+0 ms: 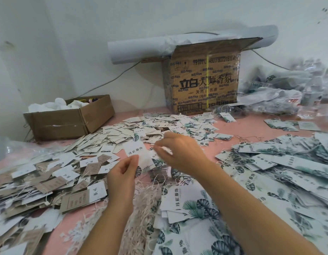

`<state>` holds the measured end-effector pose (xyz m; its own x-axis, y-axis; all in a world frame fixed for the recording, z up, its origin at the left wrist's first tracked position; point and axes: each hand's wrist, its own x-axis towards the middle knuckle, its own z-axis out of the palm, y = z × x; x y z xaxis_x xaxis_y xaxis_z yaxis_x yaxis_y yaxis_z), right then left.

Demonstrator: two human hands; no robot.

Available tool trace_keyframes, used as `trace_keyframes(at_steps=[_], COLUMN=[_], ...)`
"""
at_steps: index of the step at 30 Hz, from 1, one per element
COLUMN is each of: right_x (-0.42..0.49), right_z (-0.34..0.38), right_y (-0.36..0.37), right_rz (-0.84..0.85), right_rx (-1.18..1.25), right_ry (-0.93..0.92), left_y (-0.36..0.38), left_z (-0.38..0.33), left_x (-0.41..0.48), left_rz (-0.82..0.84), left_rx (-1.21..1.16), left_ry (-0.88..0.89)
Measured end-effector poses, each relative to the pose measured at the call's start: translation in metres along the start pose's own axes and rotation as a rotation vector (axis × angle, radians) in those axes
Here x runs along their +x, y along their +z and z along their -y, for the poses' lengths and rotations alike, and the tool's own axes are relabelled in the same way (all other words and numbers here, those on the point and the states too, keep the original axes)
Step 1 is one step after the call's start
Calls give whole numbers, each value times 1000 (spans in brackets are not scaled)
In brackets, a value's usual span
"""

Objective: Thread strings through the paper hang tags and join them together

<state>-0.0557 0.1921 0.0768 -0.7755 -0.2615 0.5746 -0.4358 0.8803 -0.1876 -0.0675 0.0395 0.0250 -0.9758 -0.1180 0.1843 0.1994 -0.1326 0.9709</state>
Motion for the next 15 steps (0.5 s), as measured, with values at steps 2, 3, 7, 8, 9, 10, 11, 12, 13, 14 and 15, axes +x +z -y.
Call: trace_keyframes(at_steps=[2,3,7,8,9,10,11,12,13,14,15], right_x=[0,-2,-14,-17,-19,-21,-22,-23,-23,-24,-24], right_z=[-21,-32,-54,-55,-55,-55,-55,-55,-54,-54,-54], right_y=[1,2,15,20,25,29,32,34,35,35,35], right_rz=[-27,-20,162,220,266,300,327,351,370,386,394], right_rx=[-70,-110,-181,-182,-185,-190,-202,-218,-234,-243,-244], right_ry=[245,357,616,644,662,674,683,689,694,703,714], left_y=[-3,-4,-4,-4,-4,-4,-5,-5,-5,-4,-4], left_z=[4,6,12,13,14,15,16,18,19,20,21], left_x=[4,5,7,7,7,8,8,8,9,9,9], left_rz=[-37,-44,-17,-9,-3,2,7,11,16,21,27], left_rx=[31,43,81,86,94,101,106,109,113,116,120], left_ry=[-3,1,17,24,28,28,23,16,11,10,13])
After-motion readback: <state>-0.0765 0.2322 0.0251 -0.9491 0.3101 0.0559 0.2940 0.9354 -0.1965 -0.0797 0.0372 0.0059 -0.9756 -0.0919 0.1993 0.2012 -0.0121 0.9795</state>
